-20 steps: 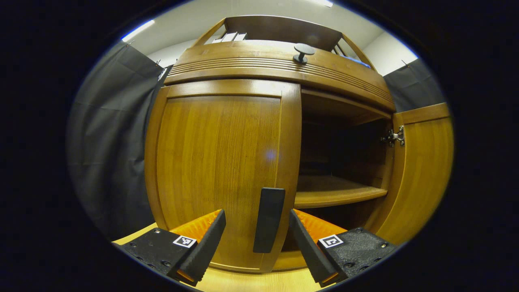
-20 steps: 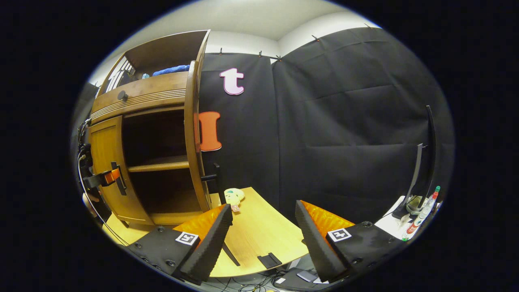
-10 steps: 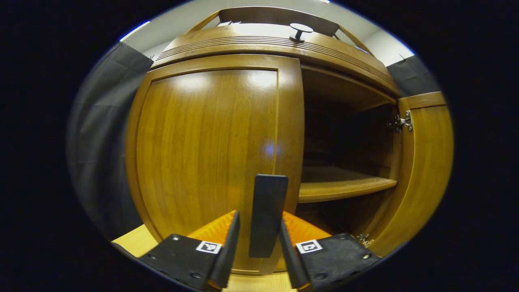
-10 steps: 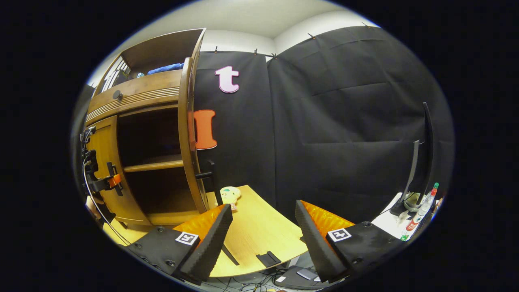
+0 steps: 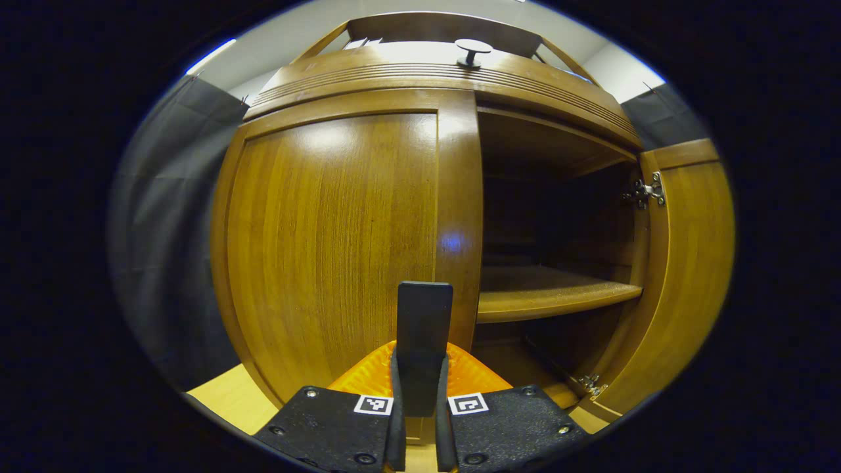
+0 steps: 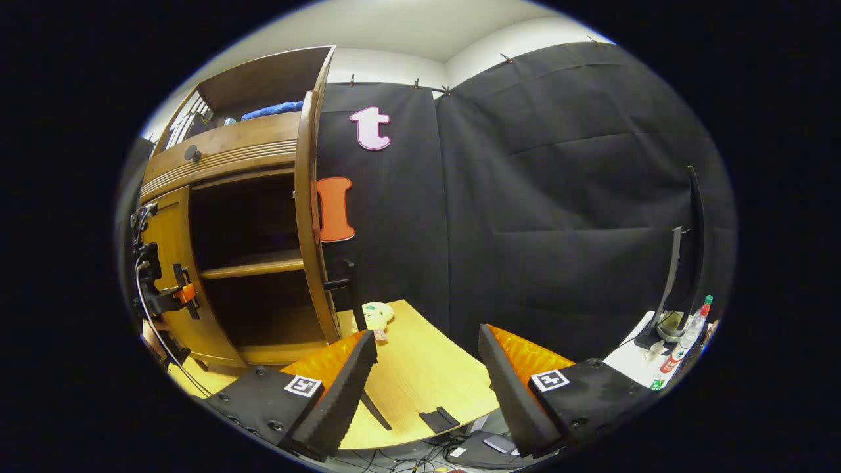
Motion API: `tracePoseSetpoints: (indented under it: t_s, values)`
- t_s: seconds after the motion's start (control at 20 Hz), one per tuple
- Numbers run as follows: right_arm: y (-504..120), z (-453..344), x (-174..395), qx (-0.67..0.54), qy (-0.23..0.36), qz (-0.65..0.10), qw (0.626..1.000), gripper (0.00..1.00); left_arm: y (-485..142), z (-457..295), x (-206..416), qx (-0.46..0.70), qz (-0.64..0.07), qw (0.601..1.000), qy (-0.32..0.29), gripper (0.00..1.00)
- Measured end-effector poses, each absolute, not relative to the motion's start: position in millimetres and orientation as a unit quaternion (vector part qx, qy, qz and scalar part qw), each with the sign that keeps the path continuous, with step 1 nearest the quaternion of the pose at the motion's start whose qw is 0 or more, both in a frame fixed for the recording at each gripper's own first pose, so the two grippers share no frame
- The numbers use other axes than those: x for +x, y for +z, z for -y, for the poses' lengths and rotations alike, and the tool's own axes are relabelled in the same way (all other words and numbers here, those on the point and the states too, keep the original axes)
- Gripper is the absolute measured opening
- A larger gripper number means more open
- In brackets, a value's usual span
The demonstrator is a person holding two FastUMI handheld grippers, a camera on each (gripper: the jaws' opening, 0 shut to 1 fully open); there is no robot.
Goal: Open the right door of the double-door shoe cabinet with the right hand, and open the left door with the left hand.
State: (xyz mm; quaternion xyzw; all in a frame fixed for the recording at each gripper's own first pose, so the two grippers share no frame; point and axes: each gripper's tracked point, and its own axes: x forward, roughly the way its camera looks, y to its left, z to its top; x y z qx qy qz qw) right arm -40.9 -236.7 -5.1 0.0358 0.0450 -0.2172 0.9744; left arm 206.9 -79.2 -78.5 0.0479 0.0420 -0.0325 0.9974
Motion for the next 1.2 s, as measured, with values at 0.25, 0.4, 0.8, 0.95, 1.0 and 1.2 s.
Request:
tracePoseSetpoints:
  t_s: [0.25, 0.4, 0.8, 0.95, 1.0, 1.2]
  values:
    - [1, 222, -36, 0.033, -0.191, -0.039, 0.980, 0.94, -69, 73, 186, 0.044, -0.040, 0.997, -0.041, 0.16]
    - [1, 208, -29, 0.032, -0.168, -0.037, 0.985, 0.93, -67, 61, 162, 0.033, -0.042, 0.998, -0.038, 0.16]
    - [10, 164, -2, 0.024, -0.105, -0.031, 0.994, 0.93, -60, 28, 112, 0.020, -0.038, 0.999, -0.030, 0.14]
    - [12, 148, 3, 0.008, -0.085, -0.027, 0.996, 0.95, -57, 18, 102, 0.020, -0.038, 0.999, -0.025, 0.12]
    - [12, 144, 5, 0.004, -0.079, -0.026, 0.996, 0.96, -56, 15, 98, 0.018, -0.038, 0.999, -0.024, 0.12]
    - [12, 135, 7, -0.002, -0.070, -0.025, 0.997, 0.99, -55, 3, 89, 0.017, -0.037, 0.999, -0.019, 0.12]
